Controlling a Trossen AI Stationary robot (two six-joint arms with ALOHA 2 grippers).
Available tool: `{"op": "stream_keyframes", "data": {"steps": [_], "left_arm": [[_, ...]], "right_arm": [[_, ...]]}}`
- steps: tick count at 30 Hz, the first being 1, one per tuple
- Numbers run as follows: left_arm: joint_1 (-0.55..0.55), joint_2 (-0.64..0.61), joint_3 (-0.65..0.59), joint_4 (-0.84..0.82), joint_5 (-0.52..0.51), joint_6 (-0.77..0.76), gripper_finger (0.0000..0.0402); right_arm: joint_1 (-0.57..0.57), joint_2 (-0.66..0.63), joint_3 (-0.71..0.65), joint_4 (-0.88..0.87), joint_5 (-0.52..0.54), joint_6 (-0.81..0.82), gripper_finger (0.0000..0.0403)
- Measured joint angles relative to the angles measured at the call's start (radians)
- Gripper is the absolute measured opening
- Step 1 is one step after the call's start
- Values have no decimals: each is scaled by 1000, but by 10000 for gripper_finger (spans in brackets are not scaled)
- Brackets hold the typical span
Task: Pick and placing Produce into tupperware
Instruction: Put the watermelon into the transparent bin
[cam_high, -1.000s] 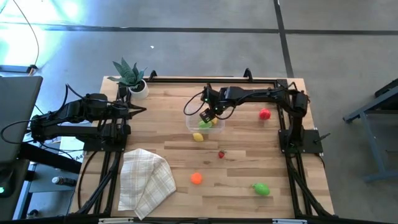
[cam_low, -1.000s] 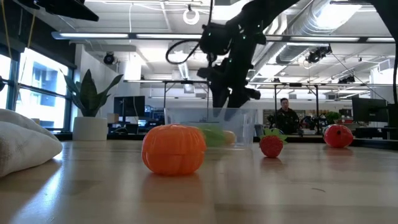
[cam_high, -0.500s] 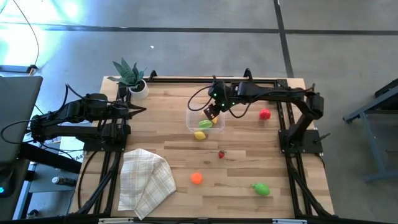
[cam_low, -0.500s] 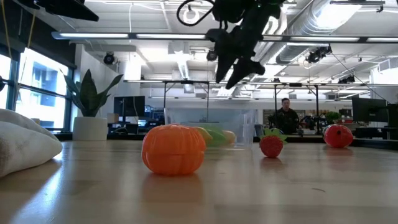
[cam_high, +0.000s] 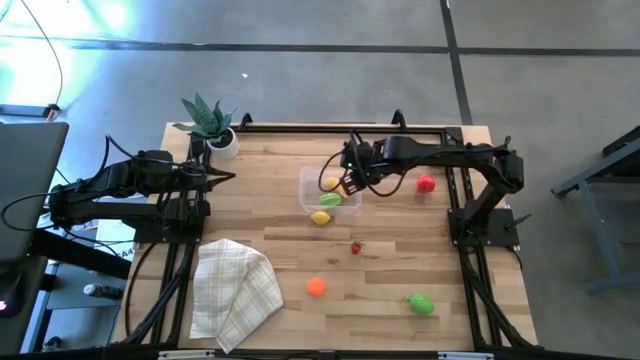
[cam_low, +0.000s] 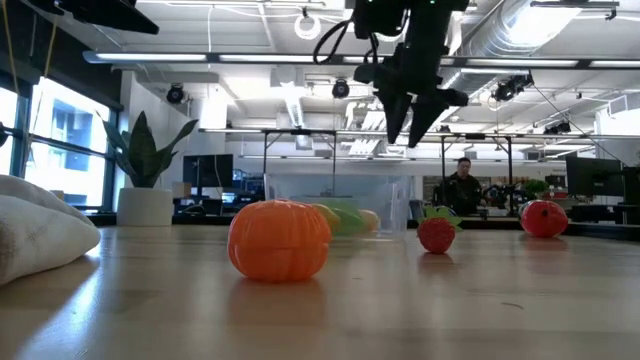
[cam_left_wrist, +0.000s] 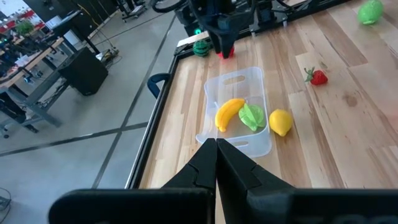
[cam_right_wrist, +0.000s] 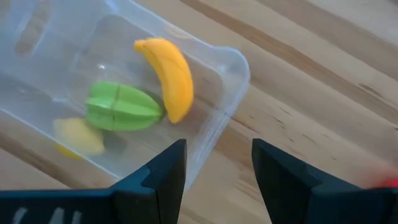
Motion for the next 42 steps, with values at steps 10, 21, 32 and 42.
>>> {"op": "stream_keyframes", "data": {"steps": [10,21,32,42], "left_arm": [[0,0,0,0,0,0,1],[0,0,0,0,0,0,1],[0,0,0,0,0,0,1],[0,0,0,0,0,0,1]], "right_arm": [[-44,-108,0,-119,27,125,174],[-78,-296,-26,-311,189,235,174],[-193,-706,-498,-136,23,273,174],[-288,-999,-763,-40,-9,285,174]]}}
